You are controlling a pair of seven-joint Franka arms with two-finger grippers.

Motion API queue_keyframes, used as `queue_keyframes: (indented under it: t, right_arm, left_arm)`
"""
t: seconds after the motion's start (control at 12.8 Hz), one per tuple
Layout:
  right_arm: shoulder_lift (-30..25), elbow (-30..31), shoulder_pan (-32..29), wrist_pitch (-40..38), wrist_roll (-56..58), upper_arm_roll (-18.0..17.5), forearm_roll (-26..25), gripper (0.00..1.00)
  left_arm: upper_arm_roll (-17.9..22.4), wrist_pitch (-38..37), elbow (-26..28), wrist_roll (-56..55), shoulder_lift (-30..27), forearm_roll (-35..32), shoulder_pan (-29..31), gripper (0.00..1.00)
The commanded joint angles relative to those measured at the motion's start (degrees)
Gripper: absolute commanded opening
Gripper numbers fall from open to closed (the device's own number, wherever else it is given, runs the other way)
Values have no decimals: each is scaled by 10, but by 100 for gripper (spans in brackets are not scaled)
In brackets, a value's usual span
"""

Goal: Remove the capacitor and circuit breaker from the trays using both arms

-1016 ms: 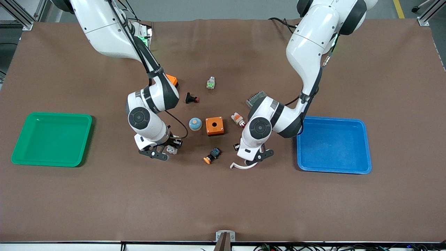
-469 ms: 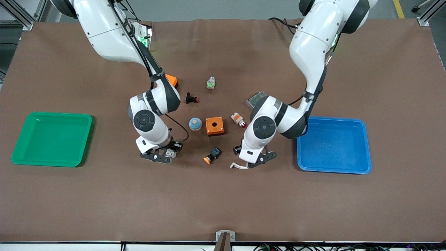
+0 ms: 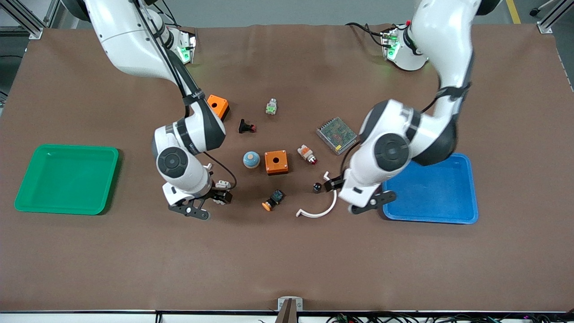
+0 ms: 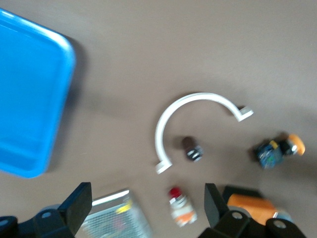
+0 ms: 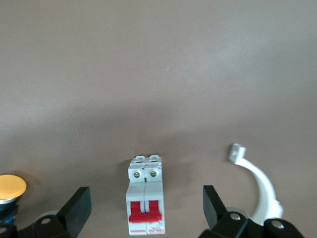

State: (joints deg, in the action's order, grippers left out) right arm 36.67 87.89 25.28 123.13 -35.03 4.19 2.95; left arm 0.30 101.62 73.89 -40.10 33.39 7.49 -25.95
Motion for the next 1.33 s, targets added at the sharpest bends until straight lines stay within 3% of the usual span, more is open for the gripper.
queue_keyframes:
  t: [0.0, 0.23, 0.47, 0.7, 0.86, 1.25]
  right_arm:
    - [-2, -81, -39, -124, 86, -9, 14, 100]
    - [-48, -105, -93, -254, 219, -3, 26, 100]
    - [-108, -95, -164, -350, 311, -1, -3, 100]
    - [-234, 43, -175, -317, 313, -1, -40, 100]
    - [-301, 108, -187, -297, 313, -1, -44, 100]
    - [-326, 64, -242, -349, 334, -1, -40, 100]
  left_arm:
    - [-3, -98, 33, 103, -81, 9, 48, 100]
    - [-3, -139, 85, 214, -180, 9, 122, 100]
    - [-2, -139, 170, 263, -273, 0, 171, 100]
    - [-2, -105, 262, 295, -359, -37, 198, 100]
    - [-2, -85, 288, 296, -383, -65, 198, 100]
    - [3, -85, 311, 331, -416, -83, 200, 100]
